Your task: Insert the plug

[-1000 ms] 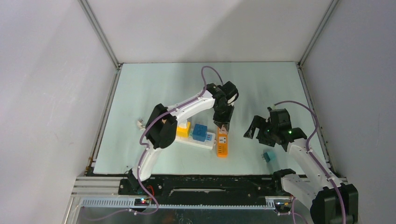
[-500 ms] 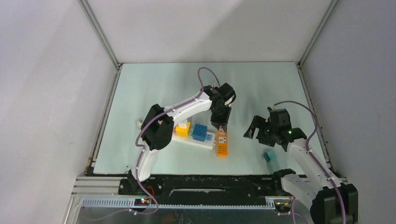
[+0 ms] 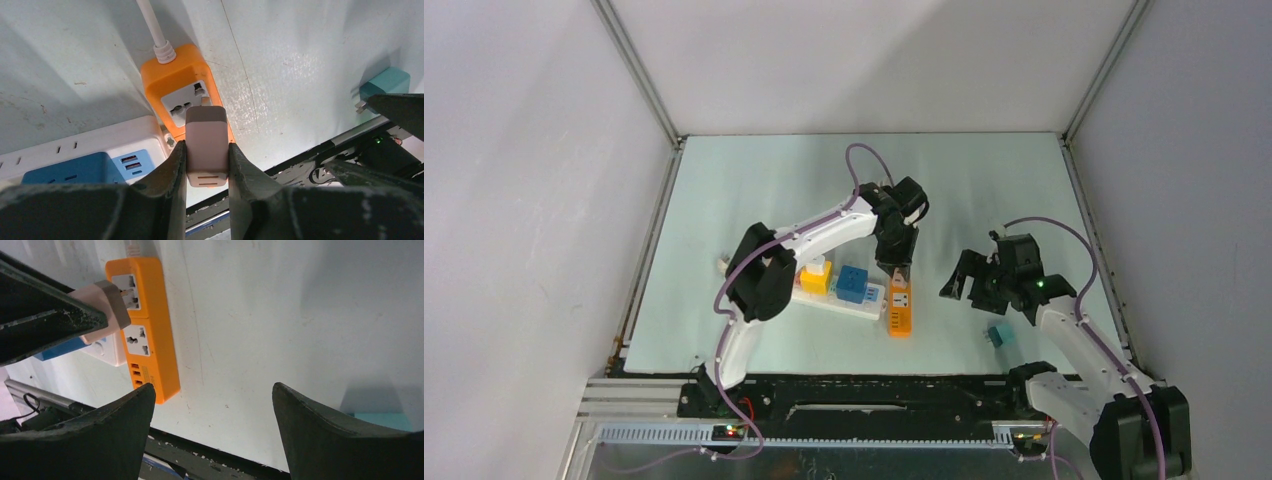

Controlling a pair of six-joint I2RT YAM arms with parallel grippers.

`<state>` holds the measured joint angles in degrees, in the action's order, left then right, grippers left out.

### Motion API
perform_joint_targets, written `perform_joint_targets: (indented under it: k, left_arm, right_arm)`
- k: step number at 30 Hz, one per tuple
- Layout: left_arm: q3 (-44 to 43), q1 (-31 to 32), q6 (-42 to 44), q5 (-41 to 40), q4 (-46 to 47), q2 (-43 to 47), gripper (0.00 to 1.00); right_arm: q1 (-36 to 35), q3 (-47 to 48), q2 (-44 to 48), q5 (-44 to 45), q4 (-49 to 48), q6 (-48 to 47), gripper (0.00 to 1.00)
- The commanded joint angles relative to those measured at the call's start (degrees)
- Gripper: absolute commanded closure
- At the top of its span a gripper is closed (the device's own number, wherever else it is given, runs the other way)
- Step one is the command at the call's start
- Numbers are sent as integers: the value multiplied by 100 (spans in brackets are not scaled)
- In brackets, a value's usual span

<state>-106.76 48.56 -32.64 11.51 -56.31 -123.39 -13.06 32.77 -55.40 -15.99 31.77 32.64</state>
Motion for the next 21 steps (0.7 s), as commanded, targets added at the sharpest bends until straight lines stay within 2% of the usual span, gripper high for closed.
perform_joint_targets:
  k: [1,11,16,21]
  left_arm:
    - [-282,-57,-172,-541,-32,-190,100]
    - [-749,4,-481,-1326,-452,-478,100]
    - [-1139,40,-531,-1380,-728,-850,100]
    - [-1219,4,-603,-1197,-569,-1051,100]
  right_arm:
    - [-86,-49,-97,-418,-429,-146,12]
    - [-87,-69,-394,-800,-722,-148,12]
    - [-88,-69,-429,-798,-716,-140,12]
    - [-90,-77,-465,-765,-707,-165,12]
